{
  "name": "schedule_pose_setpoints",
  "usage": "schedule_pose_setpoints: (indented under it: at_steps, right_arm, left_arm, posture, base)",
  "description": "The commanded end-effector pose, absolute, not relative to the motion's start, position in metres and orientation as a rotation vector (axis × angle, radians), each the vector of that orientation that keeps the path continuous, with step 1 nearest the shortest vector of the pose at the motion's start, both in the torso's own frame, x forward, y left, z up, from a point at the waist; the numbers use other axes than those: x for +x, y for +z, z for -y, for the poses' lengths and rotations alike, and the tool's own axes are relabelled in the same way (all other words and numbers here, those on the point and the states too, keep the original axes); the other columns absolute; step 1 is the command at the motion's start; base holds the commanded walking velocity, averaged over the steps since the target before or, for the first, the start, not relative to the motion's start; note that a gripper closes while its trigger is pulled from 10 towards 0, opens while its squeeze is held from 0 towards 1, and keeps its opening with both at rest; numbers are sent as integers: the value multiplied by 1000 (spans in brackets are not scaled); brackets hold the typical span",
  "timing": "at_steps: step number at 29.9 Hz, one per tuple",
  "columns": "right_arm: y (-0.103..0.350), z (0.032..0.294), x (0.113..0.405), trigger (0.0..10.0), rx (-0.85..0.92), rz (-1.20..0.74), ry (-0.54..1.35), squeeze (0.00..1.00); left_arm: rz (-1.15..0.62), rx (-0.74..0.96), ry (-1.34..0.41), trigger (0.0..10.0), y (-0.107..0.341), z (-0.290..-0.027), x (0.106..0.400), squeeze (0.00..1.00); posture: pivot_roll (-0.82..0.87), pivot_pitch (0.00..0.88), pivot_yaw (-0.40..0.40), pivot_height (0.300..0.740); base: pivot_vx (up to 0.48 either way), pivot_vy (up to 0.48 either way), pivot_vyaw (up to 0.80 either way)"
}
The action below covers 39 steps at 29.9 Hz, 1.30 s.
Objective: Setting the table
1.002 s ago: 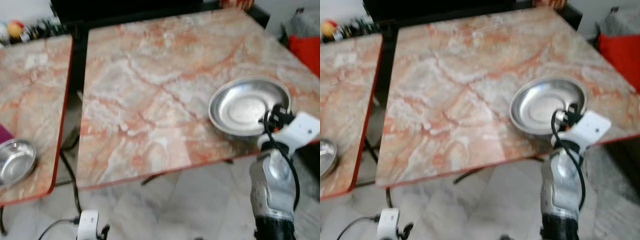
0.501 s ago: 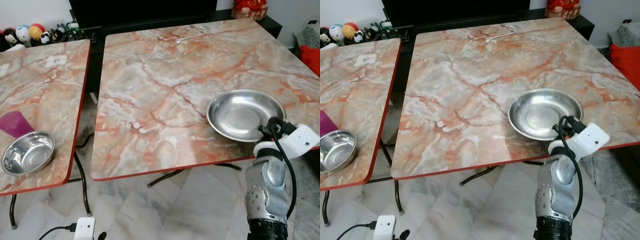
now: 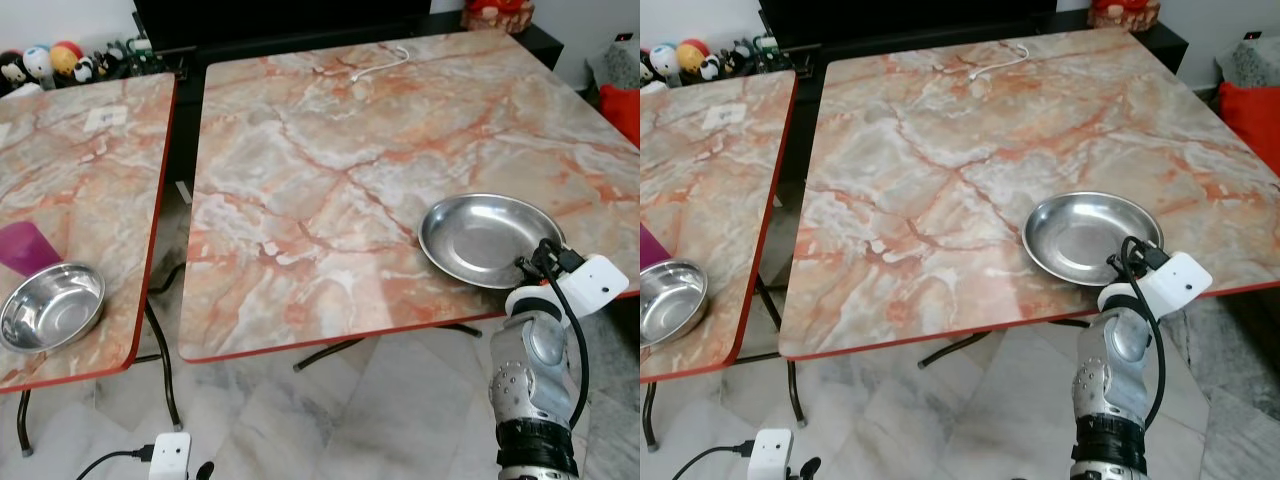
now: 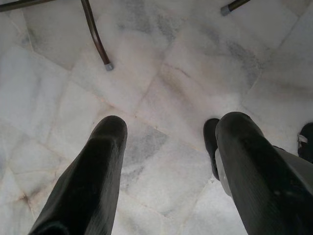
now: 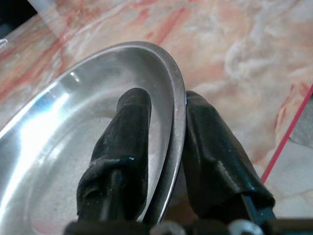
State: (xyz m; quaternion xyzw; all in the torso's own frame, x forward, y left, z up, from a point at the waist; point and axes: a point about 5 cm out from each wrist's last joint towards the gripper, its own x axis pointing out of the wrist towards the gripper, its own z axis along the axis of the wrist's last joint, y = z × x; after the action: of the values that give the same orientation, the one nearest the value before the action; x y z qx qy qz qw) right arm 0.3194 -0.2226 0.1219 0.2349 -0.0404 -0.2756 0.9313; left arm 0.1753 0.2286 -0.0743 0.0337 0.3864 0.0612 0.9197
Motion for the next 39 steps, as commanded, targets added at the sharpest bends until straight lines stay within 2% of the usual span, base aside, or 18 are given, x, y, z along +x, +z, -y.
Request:
schedule_pose_setpoints:
  at_steps: [1, 5, 6, 7, 8, 9, 20, 23, 24, 30, 35, 39]
  right_arm:
    - [122, 223, 321, 10000, 498, 93, -573, 973]
    - [119, 223, 318, 10000, 493, 87, -586, 933]
    - [119, 224, 317, 10000, 484, 89, -598, 882]
    - [119, 224, 316, 10000, 478, 91, -606, 882]
    - [119, 225, 315, 10000, 468, 95, -618, 702]
    - [120, 226, 313, 10000, 449, 104, -628, 0]
    - [135, 224, 302, 10000, 304, 199, -646, 0]
    - [151, 215, 302, 10000, 170, 268, -557, 0]
    - [160, 205, 304, 10000, 92, 307, -463, 0]
    - [167, 192, 301, 10000, -6, 336, -271, 0]
    - [166, 194, 294, 10000, -120, 322, -180, 0]
    - [164, 195, 290, 10000, -135, 312, -143, 0]
  left_arm:
    - [-818, 85, 125, 10000, -77, -233, 168, 0]
    - [-818, 85, 124, 10000, -77, -233, 167, 0]
    - [-818, 85, 124, 10000, -77, -233, 167, 0]
    - [-818, 85, 123, 10000, -77, -233, 167, 0]
    - [-818, 86, 123, 10000, -77, -232, 167, 0]
    - [-818, 85, 123, 10000, -77, -232, 167, 0]
    - [-822, 79, 121, 10000, -78, -231, 167, 0]
    - [-824, 79, 125, 10000, -78, -231, 166, 0]
    - [-827, 81, 127, 10000, -78, -232, 166, 0]
    - [-830, 79, 140, 10000, -79, -232, 165, 0]
    - [-839, 83, 146, 10000, -79, -234, 163, 0]
    - [-846, 81, 152, 10000, -79, -237, 162, 0]
  posture:
    - [-109, 156, 61, 740]
    - [-109, 158, 62, 740]
    - [-110, 157, 62, 740]
    - [-109, 157, 62, 740]
    - [-109, 157, 60, 740]
    - [-108, 157, 60, 740]
    - [-109, 153, 56, 740]
    - [-116, 153, 59, 740]
    - [-117, 151, 58, 740]
    - [-117, 143, 52, 740]
    - [-128, 124, 45, 740]
    - [-134, 103, 43, 740]
  base:
    - [0, 0, 0]
    - [0, 0, 0]
    - [0, 0, 0]
    - [0, 0, 0]
    - [0, 0, 0]
    - [0, 0, 0]
    - [0, 0, 0]
    - [0, 0, 0]
    - [0, 0, 0]
    - [0, 0, 0]
    - [0, 0, 0]
    - [0, 0, 0]
